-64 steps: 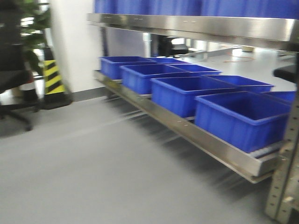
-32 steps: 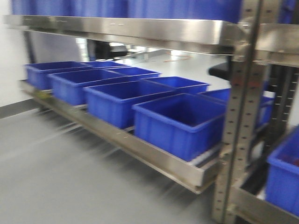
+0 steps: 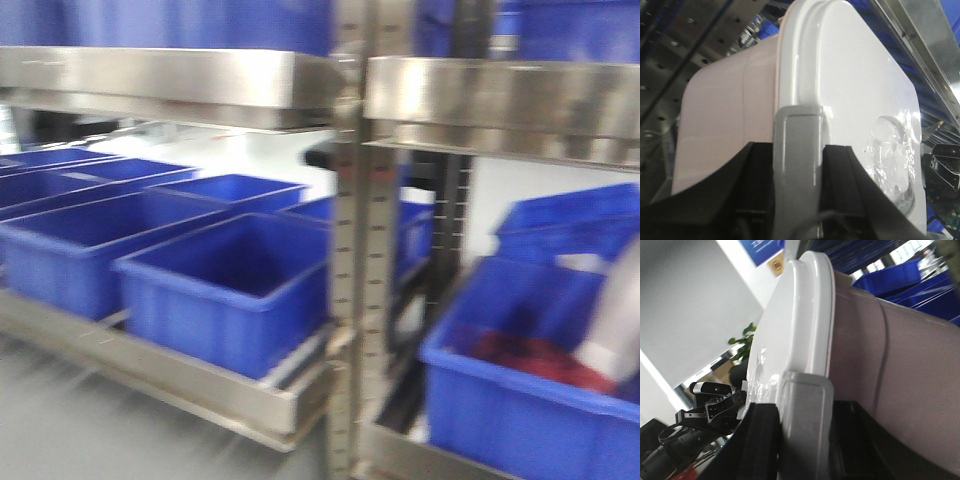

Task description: Grab white bin and place on right shelf

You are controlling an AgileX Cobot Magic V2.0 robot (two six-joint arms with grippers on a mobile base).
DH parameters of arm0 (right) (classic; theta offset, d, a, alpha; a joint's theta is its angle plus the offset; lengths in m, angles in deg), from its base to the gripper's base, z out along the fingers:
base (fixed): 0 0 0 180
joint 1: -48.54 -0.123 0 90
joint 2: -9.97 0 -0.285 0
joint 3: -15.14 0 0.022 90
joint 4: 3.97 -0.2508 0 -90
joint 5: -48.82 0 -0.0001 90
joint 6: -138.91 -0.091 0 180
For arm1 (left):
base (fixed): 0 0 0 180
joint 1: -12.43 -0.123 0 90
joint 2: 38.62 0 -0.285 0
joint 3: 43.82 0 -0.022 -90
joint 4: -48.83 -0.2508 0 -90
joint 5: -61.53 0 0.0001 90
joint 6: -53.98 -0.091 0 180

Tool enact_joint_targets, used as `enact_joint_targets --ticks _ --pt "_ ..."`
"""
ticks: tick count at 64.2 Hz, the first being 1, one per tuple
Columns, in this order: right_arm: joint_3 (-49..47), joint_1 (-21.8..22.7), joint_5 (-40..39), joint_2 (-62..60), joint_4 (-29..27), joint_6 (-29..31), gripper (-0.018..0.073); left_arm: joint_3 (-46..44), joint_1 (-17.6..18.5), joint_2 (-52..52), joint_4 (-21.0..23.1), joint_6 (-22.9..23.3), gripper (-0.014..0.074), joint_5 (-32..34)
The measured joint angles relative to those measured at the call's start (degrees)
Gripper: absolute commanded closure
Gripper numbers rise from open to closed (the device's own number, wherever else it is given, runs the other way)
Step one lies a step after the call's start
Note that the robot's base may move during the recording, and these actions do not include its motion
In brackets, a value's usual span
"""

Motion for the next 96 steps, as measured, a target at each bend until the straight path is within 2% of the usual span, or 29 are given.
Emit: enact_joint_targets --ticks 96 --pt "0.00 0.00 -0.63 0.00 0.00 0.00 0.0324 0.00 0.05 0.00 0.00 0.00 0.0682 -0.21"
